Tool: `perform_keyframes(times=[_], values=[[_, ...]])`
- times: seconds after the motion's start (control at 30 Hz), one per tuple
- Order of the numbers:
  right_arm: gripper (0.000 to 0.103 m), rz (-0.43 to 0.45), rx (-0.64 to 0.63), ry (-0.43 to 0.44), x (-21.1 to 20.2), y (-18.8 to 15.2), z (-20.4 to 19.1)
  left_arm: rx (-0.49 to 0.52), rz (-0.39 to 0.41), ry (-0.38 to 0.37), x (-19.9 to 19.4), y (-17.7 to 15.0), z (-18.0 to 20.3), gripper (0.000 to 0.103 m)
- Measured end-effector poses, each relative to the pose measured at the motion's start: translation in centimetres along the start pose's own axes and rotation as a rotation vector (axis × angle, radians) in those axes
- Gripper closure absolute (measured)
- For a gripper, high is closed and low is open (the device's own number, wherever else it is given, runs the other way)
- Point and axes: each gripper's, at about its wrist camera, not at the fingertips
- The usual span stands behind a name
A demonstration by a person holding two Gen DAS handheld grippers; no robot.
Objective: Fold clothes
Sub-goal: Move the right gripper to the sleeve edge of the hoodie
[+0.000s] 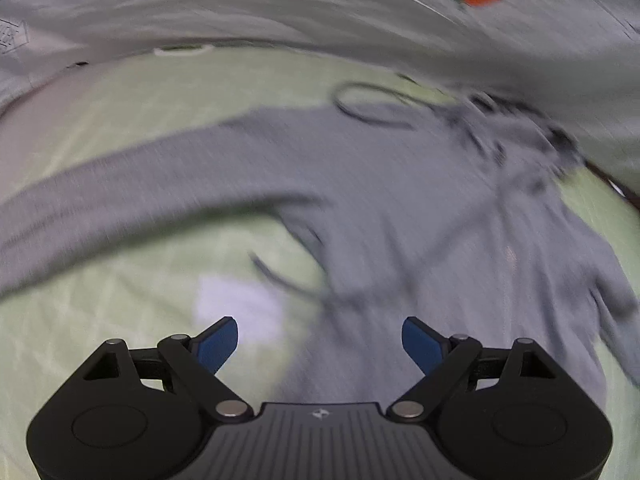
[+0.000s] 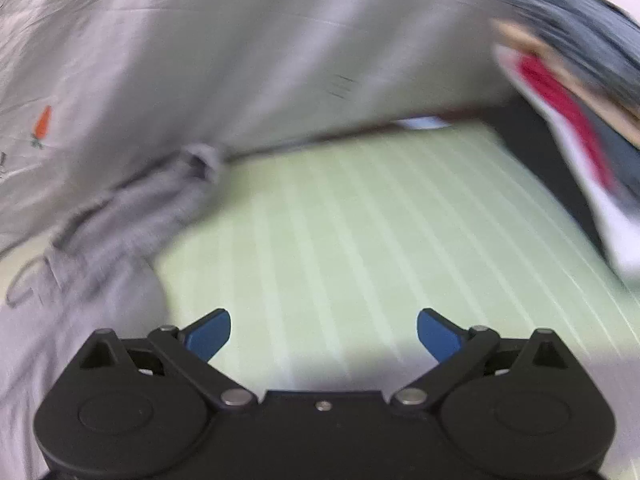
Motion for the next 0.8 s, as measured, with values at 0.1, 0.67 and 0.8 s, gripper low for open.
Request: perform_keyframes(times=[0.1, 0.67, 0.8], values=[[0.002, -0.023, 0.071, -0.03, -0.9, -3.6, 3.2, 0.037, -0.027, -0.001, 0.1, -3.2, 2.3, 0.014], [0.002, 0.024, 0.128, -0.223, -0.7, -4.7, 17.8, -0.006, -0.035, 0.124, 0.7, -13.8, 9.0, 0.007], [0.003, 0.007, 0.168, -0.226, 0.7, -3.3, 19.8, 0.008, -0.03, 0.188, 1.5, -14.6, 10.3, 0.003]])
Point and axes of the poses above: each gripper's, at about its wrist camera, not at the fingertips, and x roughly the way its jaws point, z to its right, y to its top, and after that the axes turned 15 degrees about -z, right-handed
